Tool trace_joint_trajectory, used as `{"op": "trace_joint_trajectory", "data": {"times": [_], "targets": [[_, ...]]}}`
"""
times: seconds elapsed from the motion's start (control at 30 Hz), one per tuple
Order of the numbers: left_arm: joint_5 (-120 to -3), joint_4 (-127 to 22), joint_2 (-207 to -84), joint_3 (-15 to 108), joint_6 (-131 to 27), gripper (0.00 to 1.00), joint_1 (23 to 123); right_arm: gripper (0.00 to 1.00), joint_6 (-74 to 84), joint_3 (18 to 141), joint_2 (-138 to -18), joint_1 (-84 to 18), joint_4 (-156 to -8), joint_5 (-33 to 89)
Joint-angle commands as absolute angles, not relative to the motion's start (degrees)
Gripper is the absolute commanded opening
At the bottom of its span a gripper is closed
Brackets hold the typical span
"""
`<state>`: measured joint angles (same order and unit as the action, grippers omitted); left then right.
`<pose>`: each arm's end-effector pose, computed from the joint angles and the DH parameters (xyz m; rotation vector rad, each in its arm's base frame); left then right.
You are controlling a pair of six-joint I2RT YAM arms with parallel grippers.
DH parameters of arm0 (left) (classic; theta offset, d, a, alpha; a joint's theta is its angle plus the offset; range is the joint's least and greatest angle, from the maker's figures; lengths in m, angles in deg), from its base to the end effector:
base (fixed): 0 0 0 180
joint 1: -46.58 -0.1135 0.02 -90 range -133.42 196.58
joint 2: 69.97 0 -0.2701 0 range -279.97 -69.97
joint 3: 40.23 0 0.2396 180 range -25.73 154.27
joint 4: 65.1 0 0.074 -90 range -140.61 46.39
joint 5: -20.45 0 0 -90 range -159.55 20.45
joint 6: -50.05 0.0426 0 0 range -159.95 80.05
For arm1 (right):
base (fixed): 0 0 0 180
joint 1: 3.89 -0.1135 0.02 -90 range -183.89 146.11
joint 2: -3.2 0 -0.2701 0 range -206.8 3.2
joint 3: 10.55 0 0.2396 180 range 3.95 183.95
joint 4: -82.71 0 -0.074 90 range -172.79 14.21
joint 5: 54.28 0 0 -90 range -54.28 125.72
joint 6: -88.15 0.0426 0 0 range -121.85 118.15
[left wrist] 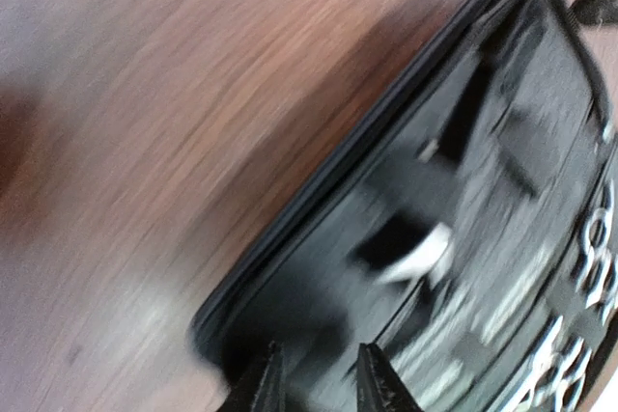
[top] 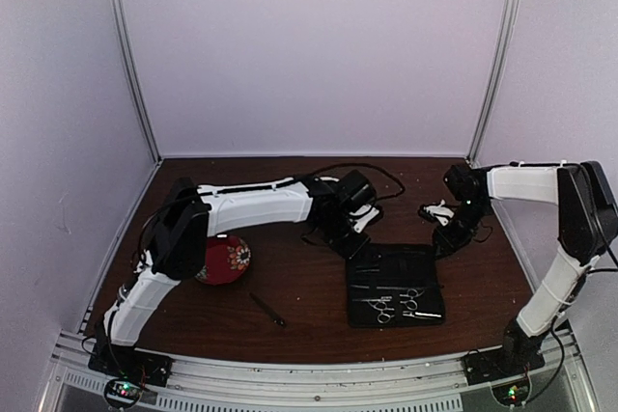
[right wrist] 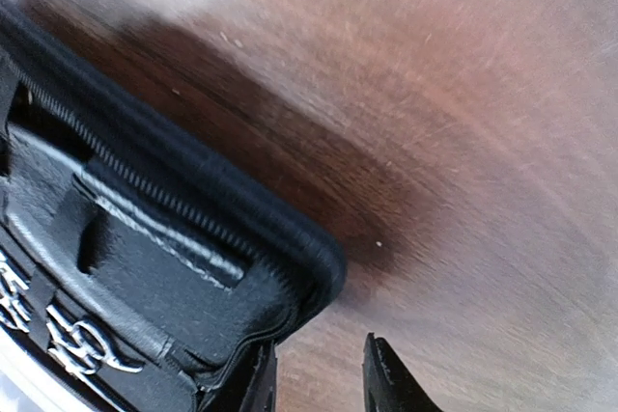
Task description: Sort the hair-cutting tools
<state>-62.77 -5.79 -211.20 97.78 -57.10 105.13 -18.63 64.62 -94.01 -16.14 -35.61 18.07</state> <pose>0.2688 -0.4492 0.1660 1.0214 2.5891 -0.5475 0.2792 0.0738 0.1776 -0.7731 2.8847 0.4568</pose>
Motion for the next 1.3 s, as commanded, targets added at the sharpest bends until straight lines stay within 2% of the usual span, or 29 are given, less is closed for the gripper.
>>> {"op": "trace_joint_trajectory", "data": {"times": [0.0,0.13,0.27,0.33,0.4,0.5,0.6,0.77,0.87,0.97,1.13,1.2,1.27], "targets": [[-70.5,-2.4,-199.1,92.3,-53.0,0.31,105.1,0.32,-19.7,64.9,-89.0,-16.1,-36.1,20.6],[-76.8,1.3,-191.1,88.8,-50.4,0.37,105.0,0.32,-21.9,65.1,-85.2,-16.2,-35.8,21.2],[-87.7,5.5,-184.7,86.0,-49.4,0.52,104.1,0.32,-26.3,66.2,-79.2,-17.3,-34.5,18.6],[-89.8,5.6,-181.6,83.1,-49.7,0.55,102.9,0.33,-29.0,67.3,-75.7,-19.5,-33.5,16.8],[-88.8,5.7,-178.7,79.9,-50.6,0.56,100.5,0.34,-31.5,68.8,-72.6,-23.5,-32.5,15.7],[-83.8,6.7,-175.2,73.5,-52.4,0.47,97.6,0.35,-32.4,71.4,-71.7,-31.4,-31.7,15.9],[-83.5,4.4,-170.5,63.5,-53.5,0.46,97.5,0.35,-31.2,72.2,-72.6,-39.0,-33.6,15.2],[-84.7,1.6,-164.4,52.8,-55.7,0.47,96.8,0.34,-26.8,73.7,-78.6,-53.9,-37.1,18.4],[-85.1,0.2,-162.2,50.9,-55.2,0.49,93.8,0.33,-27.2,76.6,-83.7,-62.7,-36.9,22.8],[-85.1,-0.5,-162.1,53.6,-52.7,0.53,89.9,0.33,-26.9,80.5,-89.7,-69.1,-37.9,24.5],[-91.3,-1.0,-165.8,64.3,-50.0,0.65,86.3,0.33,-26.3,89.2,-100.3,-76.2,-39.3,29.3],[-90.0,-1.6,-166.4,65.7,-50.1,0.68,84.4,0.33,-27.5,92.2,-104.1,-78.1,-39.6,31.7],[-84.1,-2.6,-165.5,64.3,-50.8,0.71,81.6,0.32,-28.0,94.4,-107.9,-79.2,-39.4,33.4]]}}
